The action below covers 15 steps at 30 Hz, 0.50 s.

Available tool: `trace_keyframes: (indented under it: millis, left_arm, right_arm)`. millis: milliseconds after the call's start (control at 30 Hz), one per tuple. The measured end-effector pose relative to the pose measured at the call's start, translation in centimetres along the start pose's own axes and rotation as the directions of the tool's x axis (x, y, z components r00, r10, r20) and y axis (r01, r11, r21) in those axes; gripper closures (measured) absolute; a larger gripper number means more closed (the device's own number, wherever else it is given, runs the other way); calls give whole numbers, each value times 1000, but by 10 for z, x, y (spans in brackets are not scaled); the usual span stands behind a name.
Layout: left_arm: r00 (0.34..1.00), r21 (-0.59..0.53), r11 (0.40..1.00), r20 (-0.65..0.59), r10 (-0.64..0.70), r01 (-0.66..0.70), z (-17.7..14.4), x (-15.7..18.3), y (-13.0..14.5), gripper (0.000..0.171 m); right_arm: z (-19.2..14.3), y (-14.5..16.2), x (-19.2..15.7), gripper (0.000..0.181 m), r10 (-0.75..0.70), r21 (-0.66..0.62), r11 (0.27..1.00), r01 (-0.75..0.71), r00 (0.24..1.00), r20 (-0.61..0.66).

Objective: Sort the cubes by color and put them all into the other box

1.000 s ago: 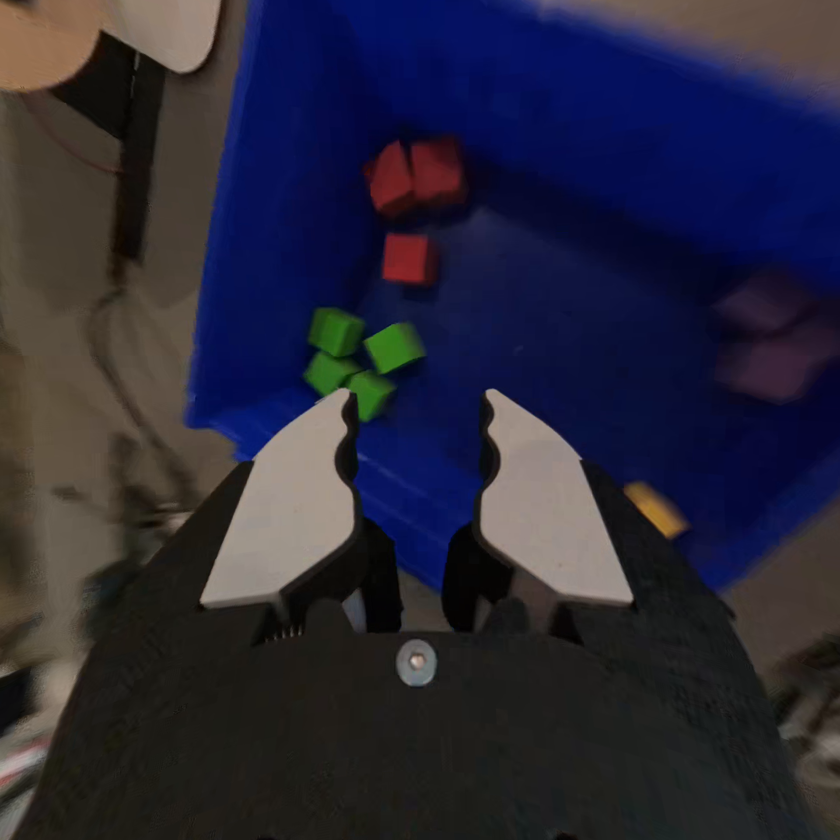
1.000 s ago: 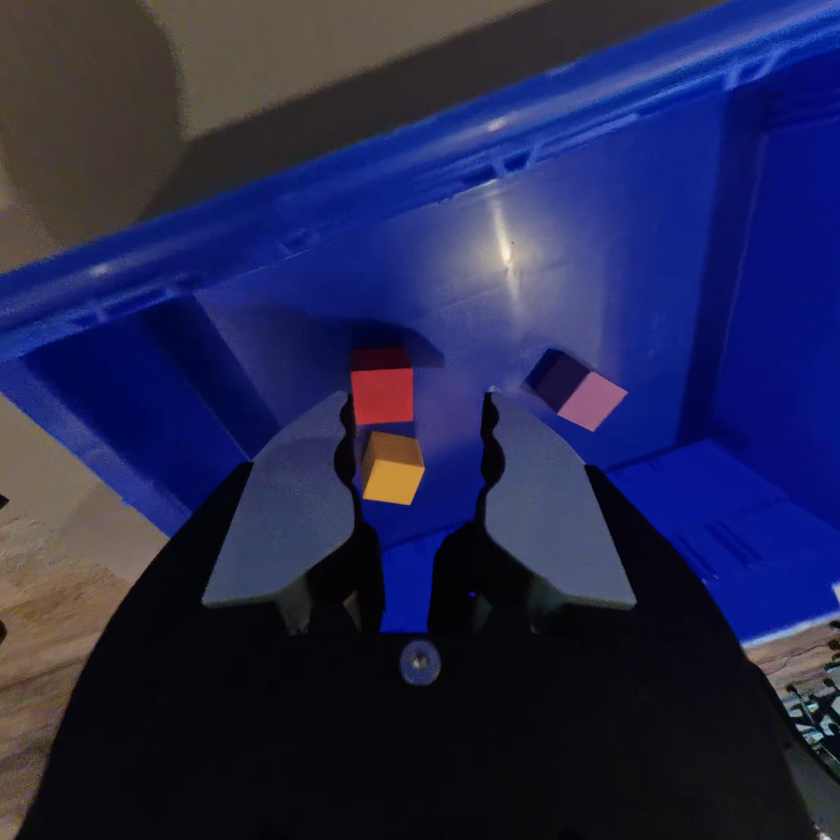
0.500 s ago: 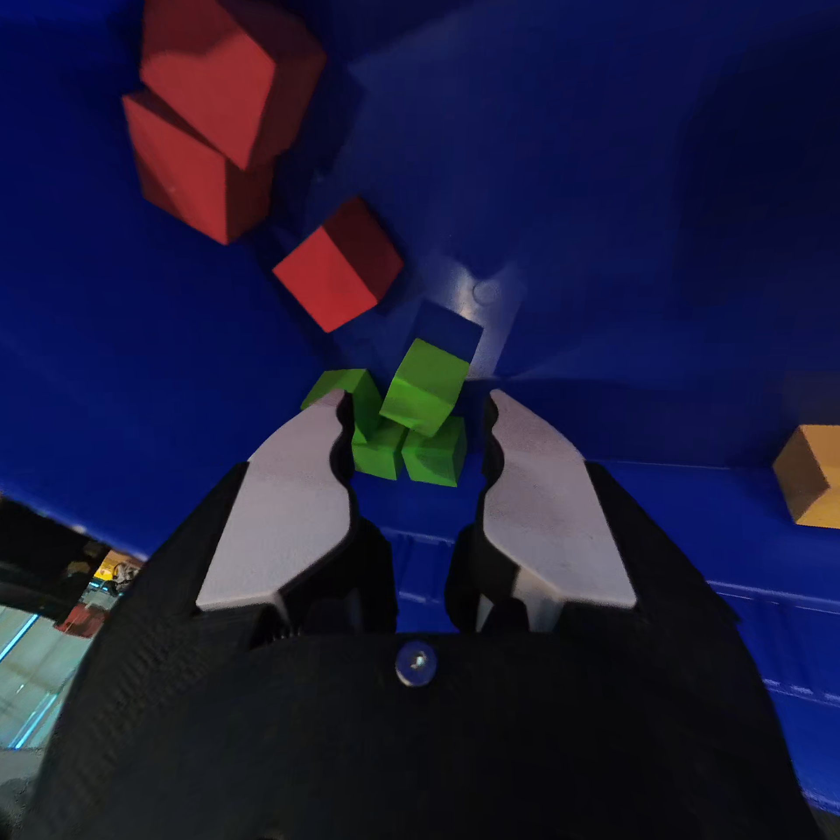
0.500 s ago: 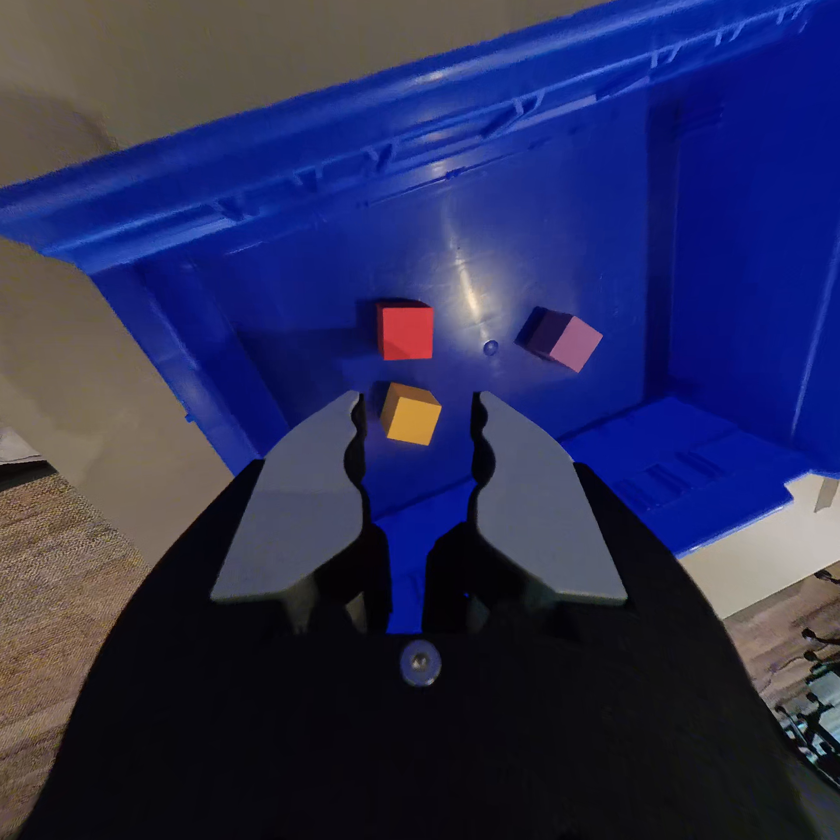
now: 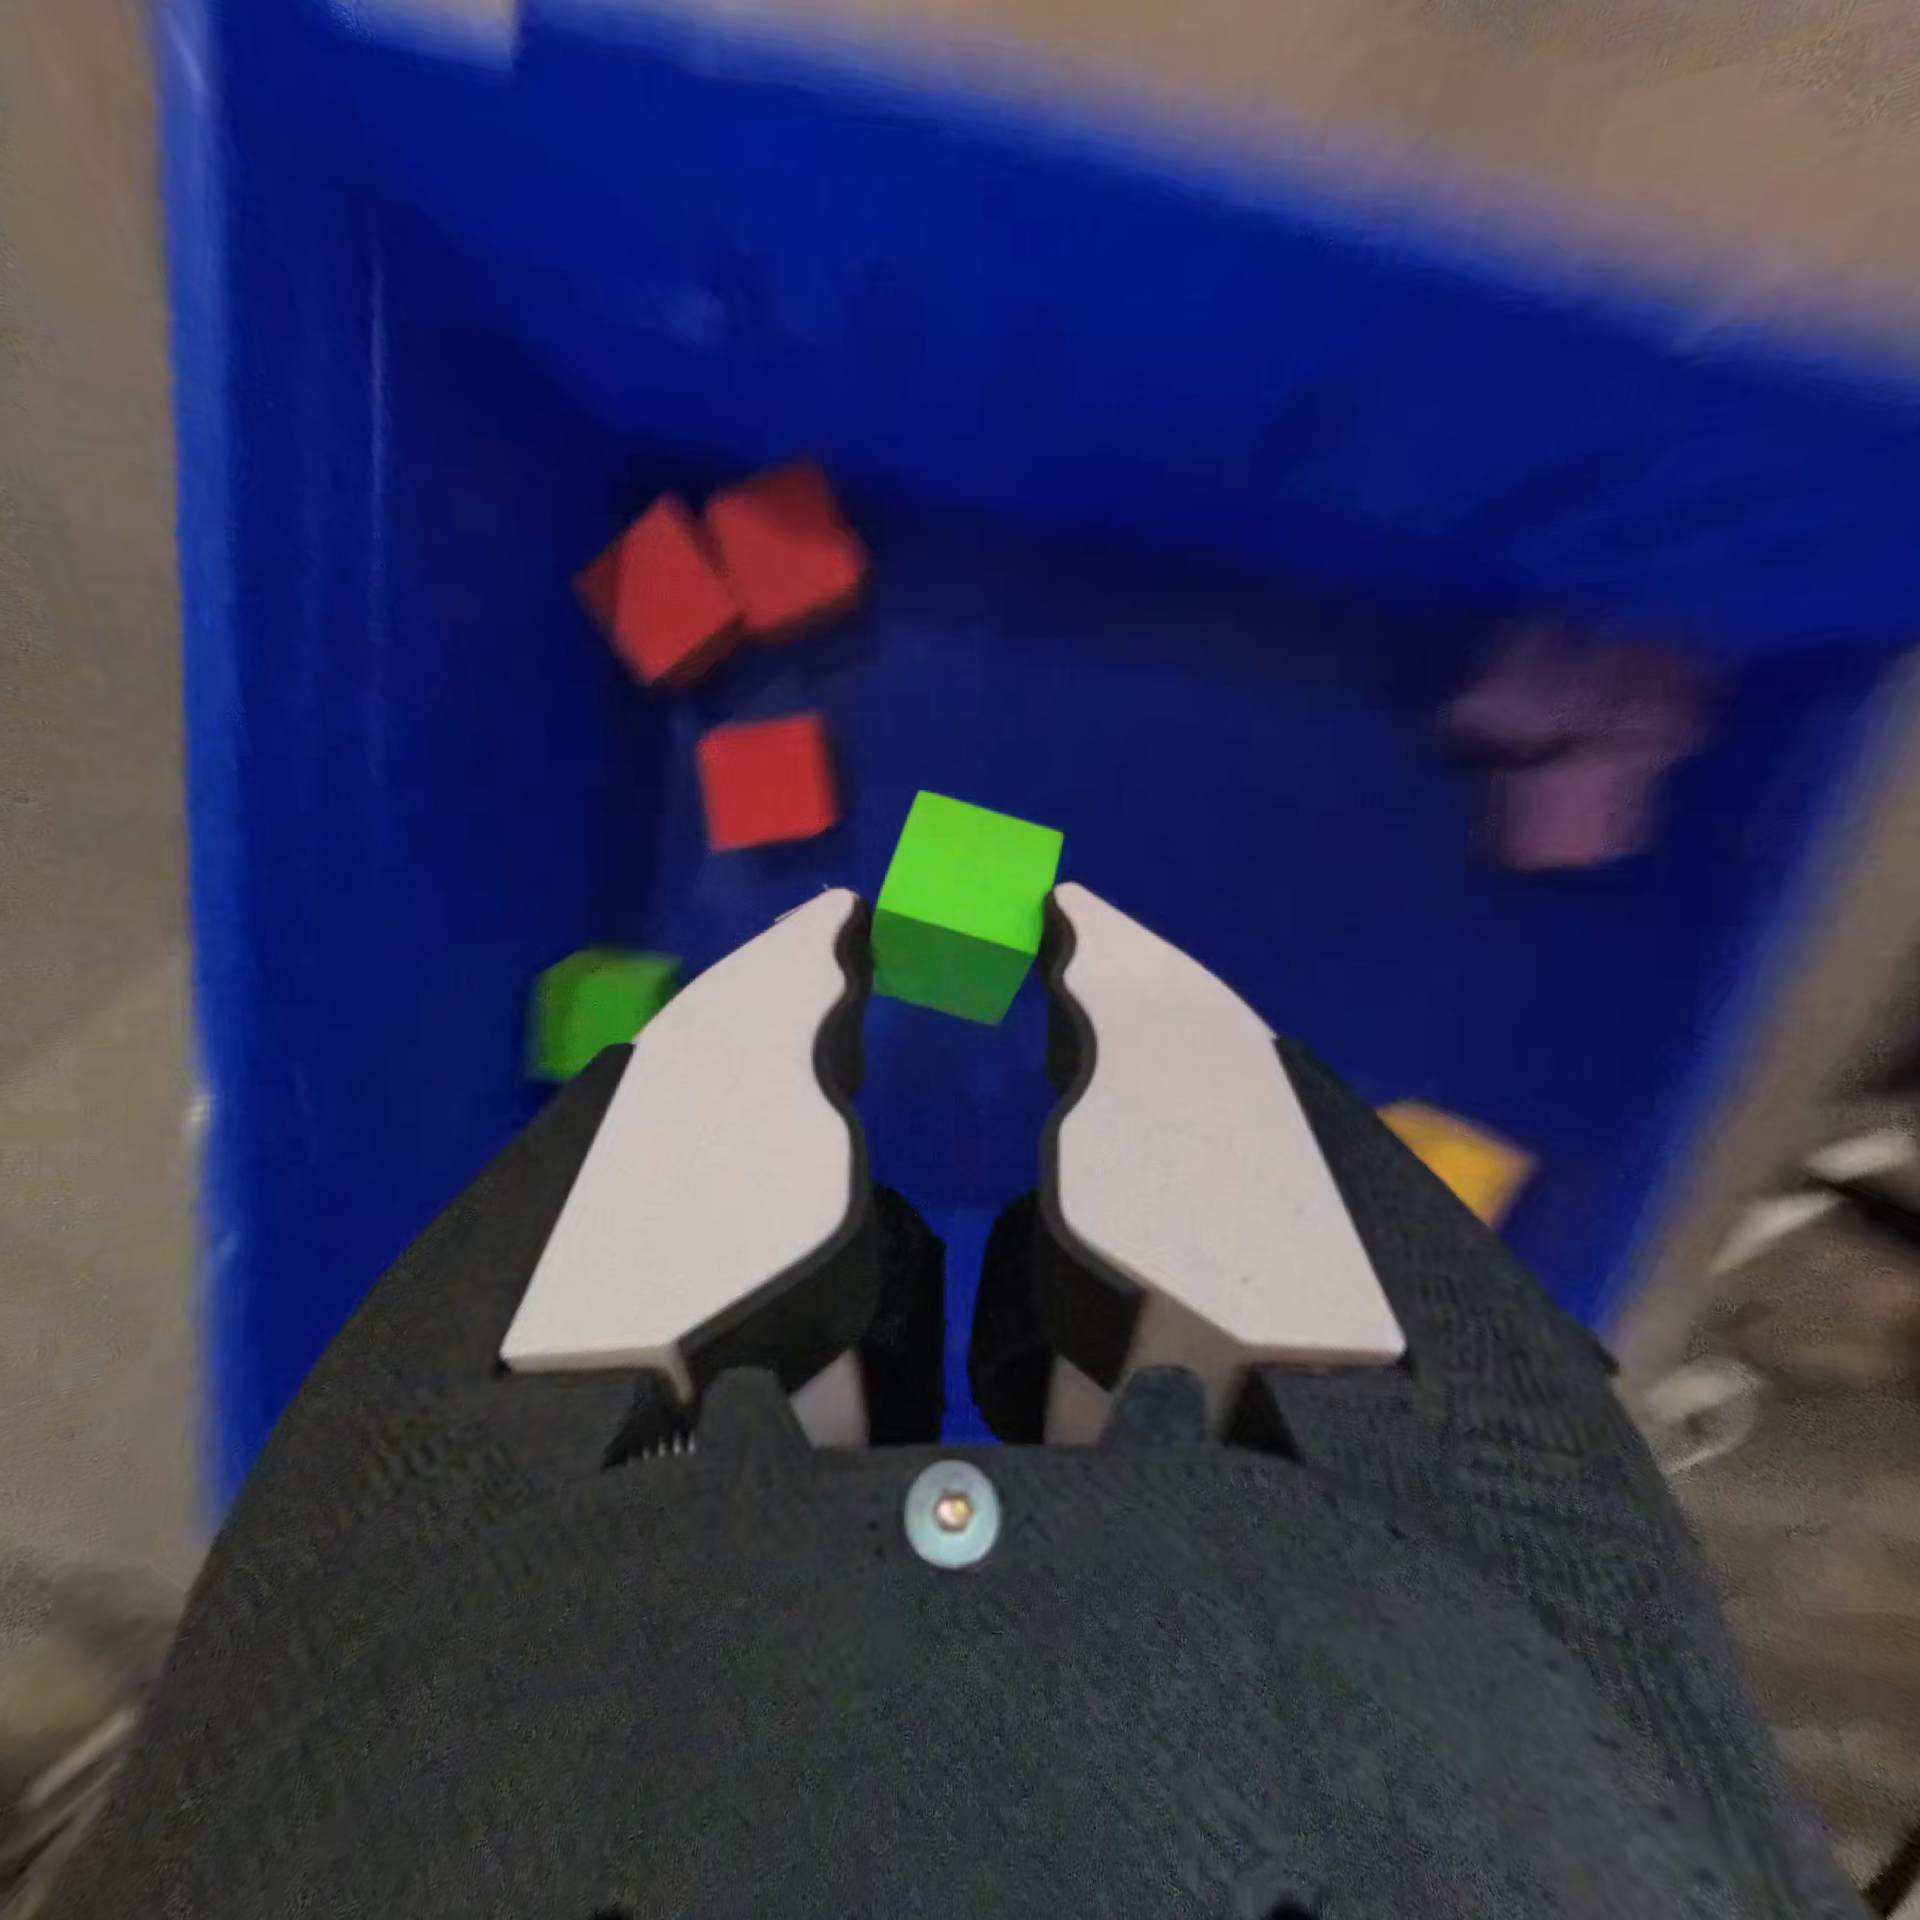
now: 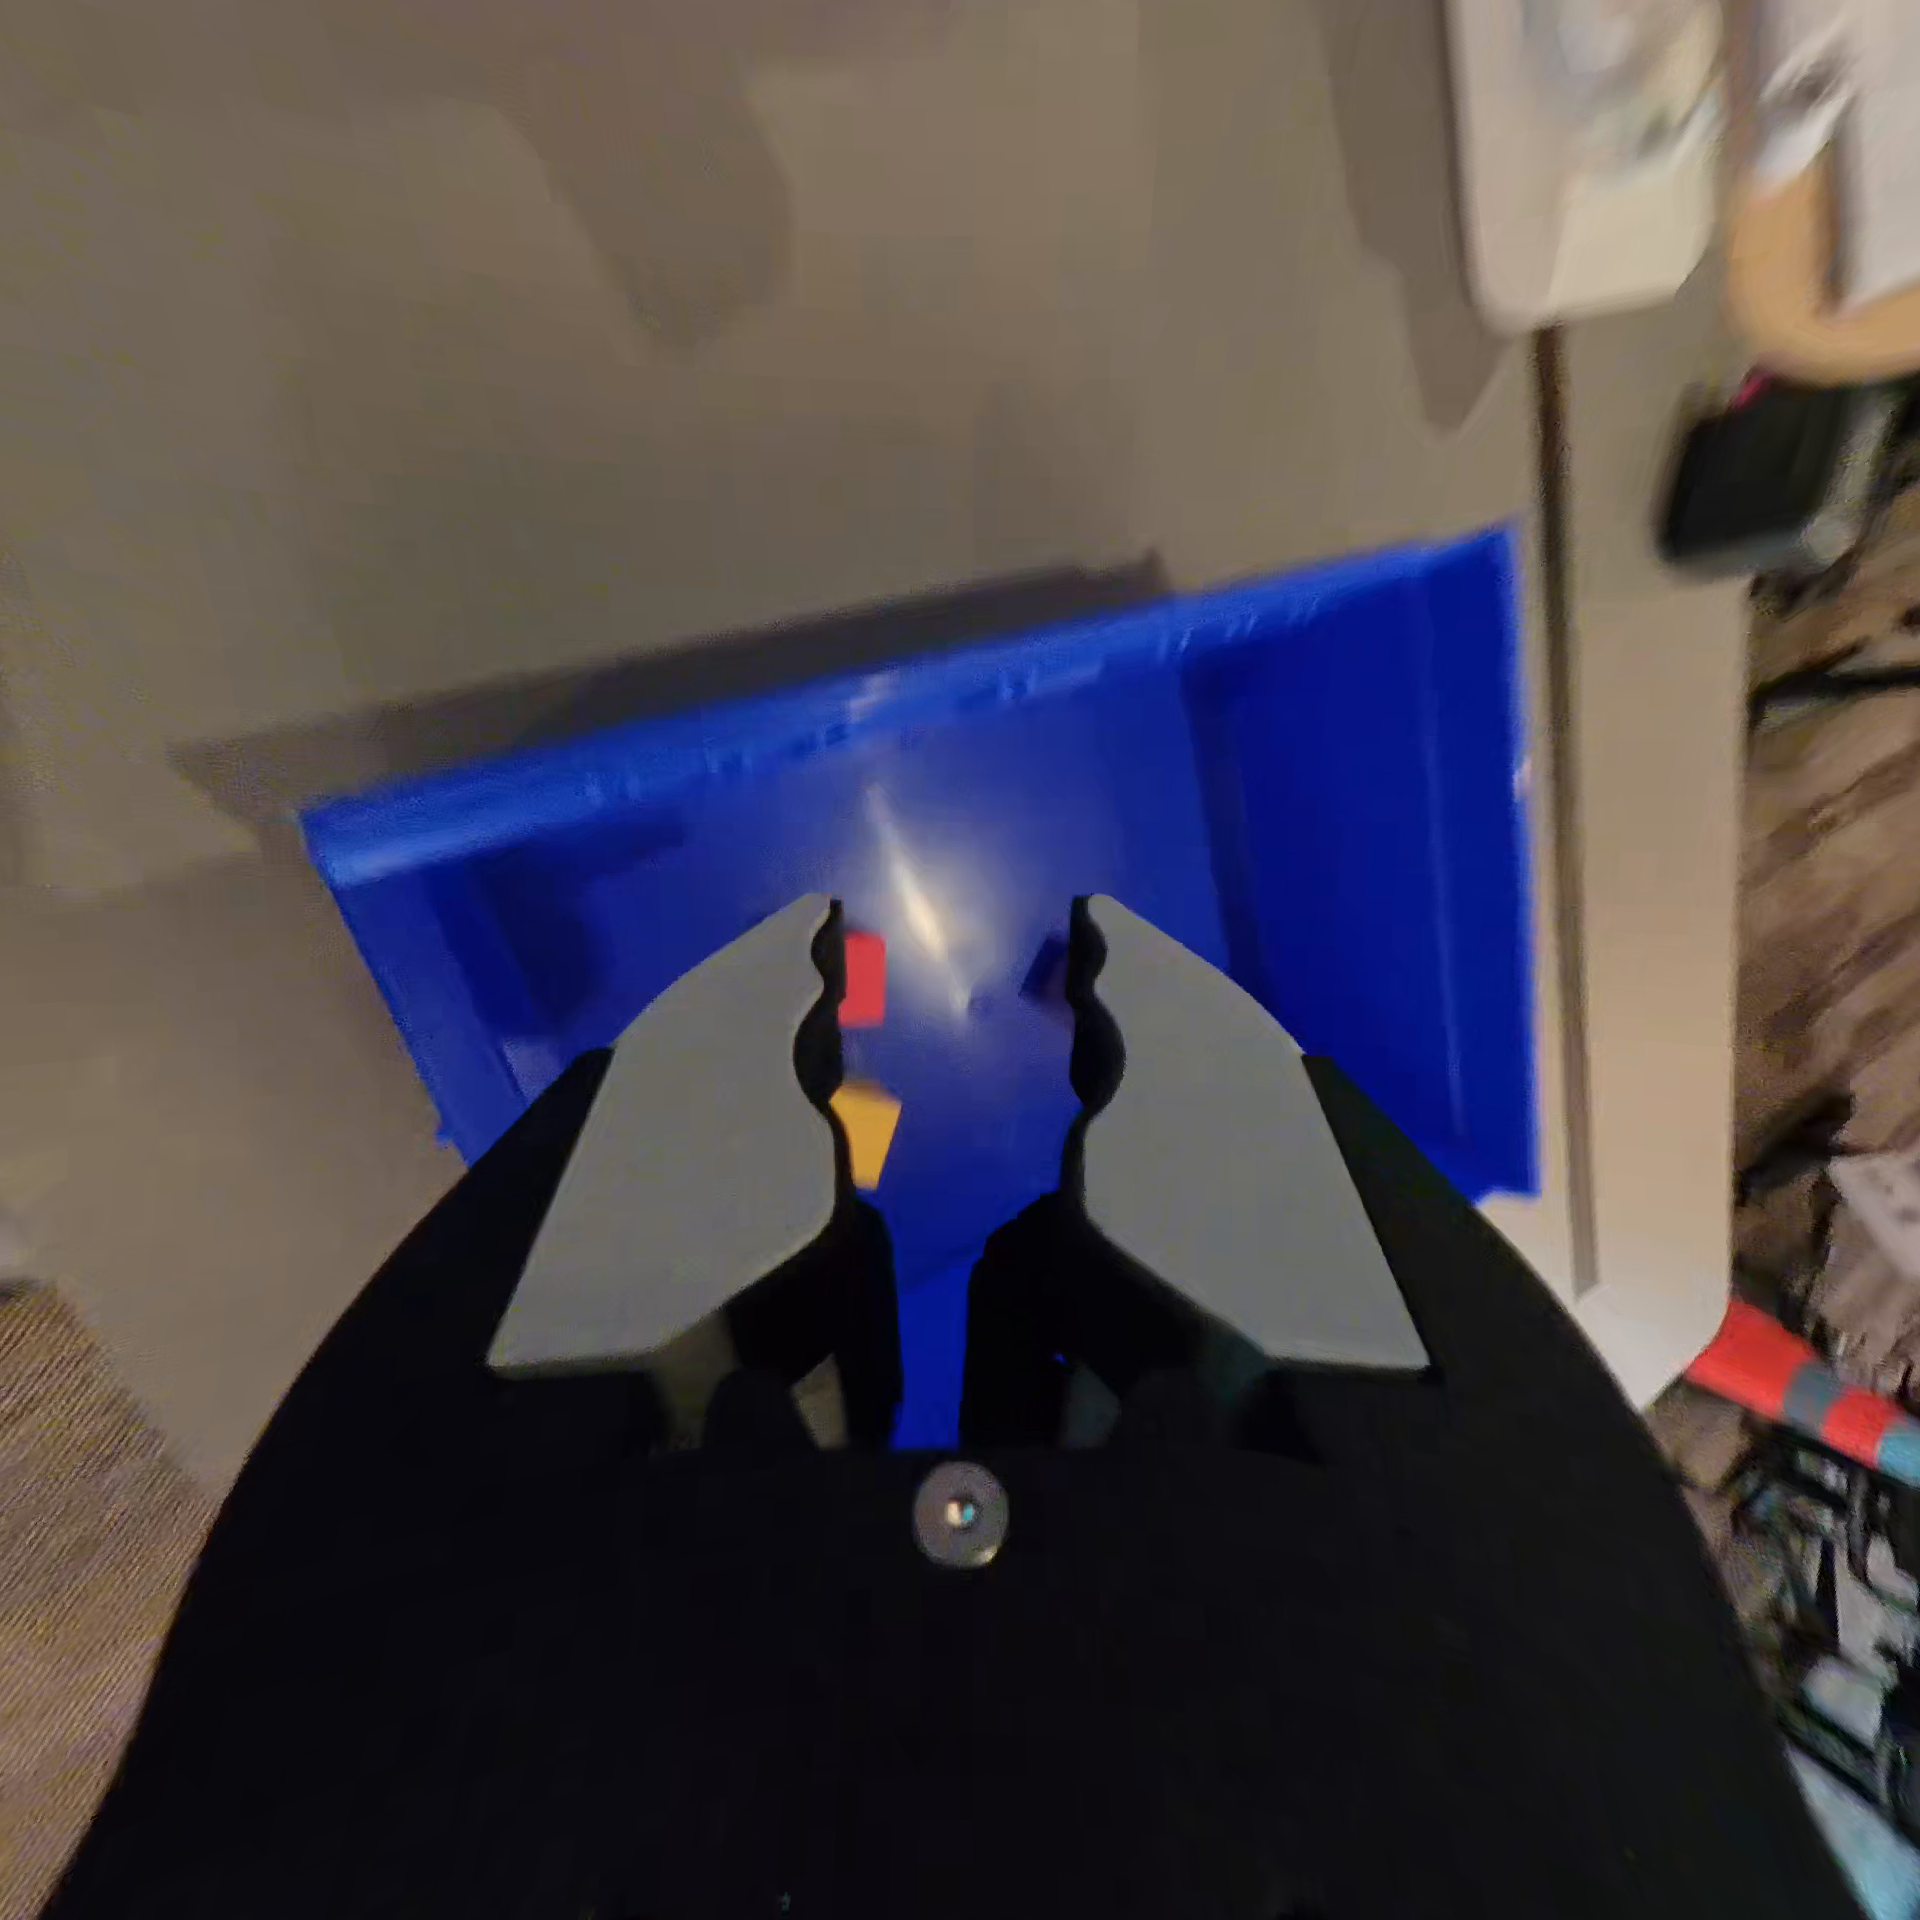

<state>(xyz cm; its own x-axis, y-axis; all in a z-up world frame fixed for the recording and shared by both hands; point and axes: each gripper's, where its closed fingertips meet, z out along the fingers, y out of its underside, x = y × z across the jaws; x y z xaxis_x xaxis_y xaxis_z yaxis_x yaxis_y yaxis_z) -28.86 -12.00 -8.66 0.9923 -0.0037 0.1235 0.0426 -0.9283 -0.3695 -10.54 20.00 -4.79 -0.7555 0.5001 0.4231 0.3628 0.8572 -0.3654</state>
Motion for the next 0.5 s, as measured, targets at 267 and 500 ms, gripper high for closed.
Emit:
trace_keyframes:
  millis: [267,500]
  left_arm:
    - [689,486,751,-723,57,447,-108,131,-111,141]
    - [496,292,838,-868,29,460,-92,202,-138,140]
  right_arm:
    - [-54,-158,-28,132,-132,547,786,288,943,-307]
    - [-83,-225,-61,134,-225,623,681,385,920,-322]
